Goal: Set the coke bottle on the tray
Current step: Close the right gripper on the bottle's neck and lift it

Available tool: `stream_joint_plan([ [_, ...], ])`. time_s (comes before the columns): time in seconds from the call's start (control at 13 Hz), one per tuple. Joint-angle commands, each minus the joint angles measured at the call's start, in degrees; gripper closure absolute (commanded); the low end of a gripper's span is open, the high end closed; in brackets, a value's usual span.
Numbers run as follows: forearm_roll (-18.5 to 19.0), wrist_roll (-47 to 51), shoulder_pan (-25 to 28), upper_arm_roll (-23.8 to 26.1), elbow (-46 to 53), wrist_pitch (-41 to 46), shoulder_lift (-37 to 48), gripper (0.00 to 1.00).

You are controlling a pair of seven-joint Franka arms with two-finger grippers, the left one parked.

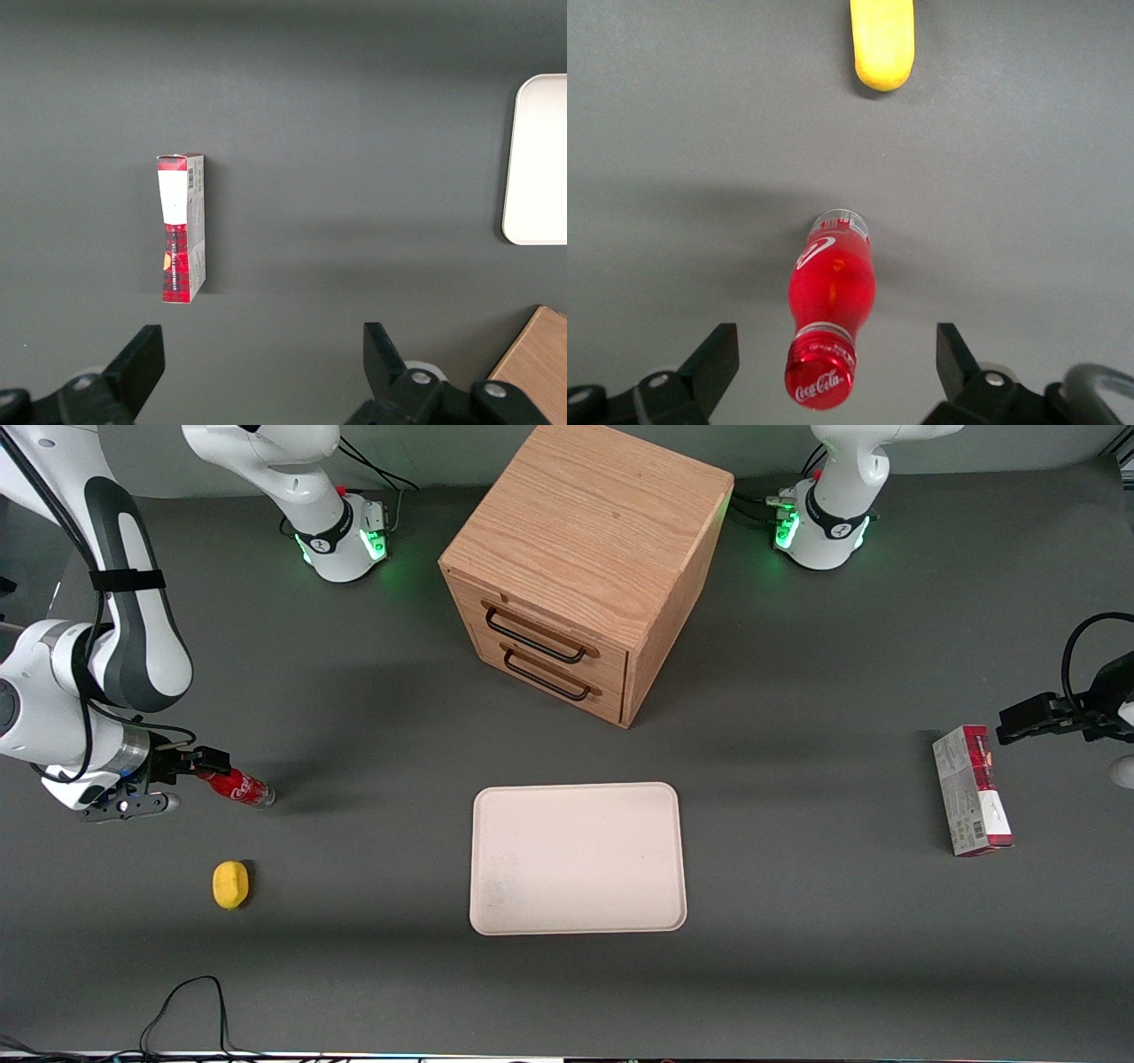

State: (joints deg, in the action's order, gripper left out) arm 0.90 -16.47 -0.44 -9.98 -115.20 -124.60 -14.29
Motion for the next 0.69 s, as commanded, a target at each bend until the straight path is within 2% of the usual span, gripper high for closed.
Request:
stream_joint_plan([
  [0.0,-0.5,0.2,0.2,-0.1,-0.6,0.6,1.0,0.54],
  [0.08,-0.8,0.3,0.3,-0.1,-0.6,0.7,1.0,1.0],
  [0.62,-1.2,1.4,0.7,0.0,-0.3,0.8,0.8,1.0],
])
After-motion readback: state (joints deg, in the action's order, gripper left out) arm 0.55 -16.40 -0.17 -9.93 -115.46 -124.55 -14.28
